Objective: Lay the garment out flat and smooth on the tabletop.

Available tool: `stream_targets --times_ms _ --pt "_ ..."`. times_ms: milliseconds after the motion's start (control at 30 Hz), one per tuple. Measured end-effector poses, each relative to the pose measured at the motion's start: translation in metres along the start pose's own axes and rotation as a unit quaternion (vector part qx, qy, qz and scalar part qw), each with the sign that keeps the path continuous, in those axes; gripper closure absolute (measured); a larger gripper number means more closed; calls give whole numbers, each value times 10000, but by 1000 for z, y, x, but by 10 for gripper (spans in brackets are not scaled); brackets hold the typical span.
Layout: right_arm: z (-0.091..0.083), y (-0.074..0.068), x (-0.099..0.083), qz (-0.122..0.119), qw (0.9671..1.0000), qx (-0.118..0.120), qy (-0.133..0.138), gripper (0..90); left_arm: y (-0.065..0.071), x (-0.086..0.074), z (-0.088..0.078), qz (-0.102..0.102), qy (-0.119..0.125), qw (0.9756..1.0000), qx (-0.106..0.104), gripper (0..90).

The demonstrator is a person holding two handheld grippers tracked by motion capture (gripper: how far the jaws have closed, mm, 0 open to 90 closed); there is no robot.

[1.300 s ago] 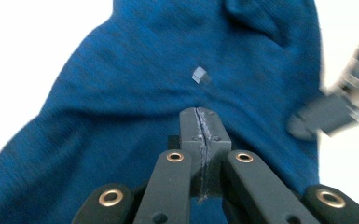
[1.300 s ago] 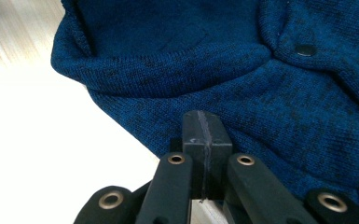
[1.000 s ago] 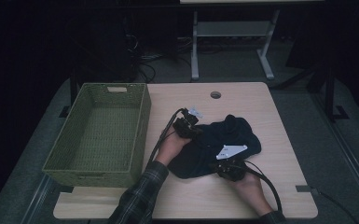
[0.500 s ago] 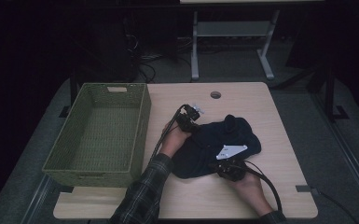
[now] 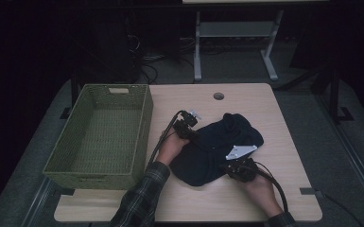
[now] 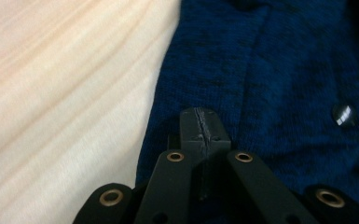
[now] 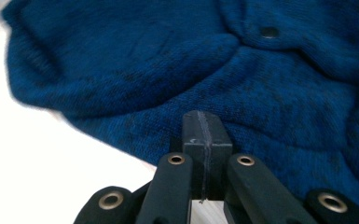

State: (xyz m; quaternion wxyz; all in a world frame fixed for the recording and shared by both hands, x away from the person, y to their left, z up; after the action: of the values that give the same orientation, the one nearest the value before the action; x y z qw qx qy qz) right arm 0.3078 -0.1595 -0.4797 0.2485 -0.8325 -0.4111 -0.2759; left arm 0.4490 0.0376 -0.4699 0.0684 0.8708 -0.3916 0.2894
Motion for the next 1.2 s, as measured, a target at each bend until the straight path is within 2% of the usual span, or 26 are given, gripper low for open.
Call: stream_targets --times_ms 100,233,433,467,500,533,567,633,933,967,1200 --pt "-5 4 -3 39 9999 -114 -57 898 4 -5 -4 -75 15 10000 -47 900" --pt "-10 9 -6 123 9997 -210 -75 898 8 -11 -11 93 -111 9999 -93 900" --pt "-17 17 -11 261 9993 -257 -100 898 14 -24 -19 52 -68 9995 -305 900" --pt "-18 18 -11 277 9992 -268 -89 898 16 -26 -20 -34 -25 9994 -333 900" --pt "-19 20 -12 295 9991 -279 -88 898 16 -28 -22 131 -105 9992 -369 900" --pt "-20 21 -13 328 9990 -286 -87 898 19 -31 -24 33 -65 9991 -408 900" --pt "-21 22 -14 346 9989 -298 -94 898 21 -32 -25 44 -61 9991 -427 900" --pt "-23 24 -15 392 9987 -311 -77 897 25 -36 -29 183 -122 9987 -469 900" --pt "-29 30 -20 533 9980 -349 -40 896 49 -52 -44 407 -143 9968 -670 900" --pt "-30 30 -21 549 9979 -344 -26 895 51 -53 -45 480 -135 9964 -685 900" --pt "-32 31 -24 610 9976 -321 67 893 66 -64 -54 567 -86 9950 -817 900"
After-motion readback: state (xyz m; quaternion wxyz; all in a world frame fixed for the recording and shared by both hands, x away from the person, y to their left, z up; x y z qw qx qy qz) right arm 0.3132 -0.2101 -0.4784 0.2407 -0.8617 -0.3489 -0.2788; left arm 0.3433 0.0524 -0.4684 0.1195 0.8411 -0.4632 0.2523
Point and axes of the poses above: each handheld gripper's, and its own axes: z roughly forward along the jaws, x roughly out of its top, y roughly to its right, the point moved 2 cm from there along z, roughly forward along the jaws, and after that the axes turned 12 degrees about x, right-handed, at the moved point
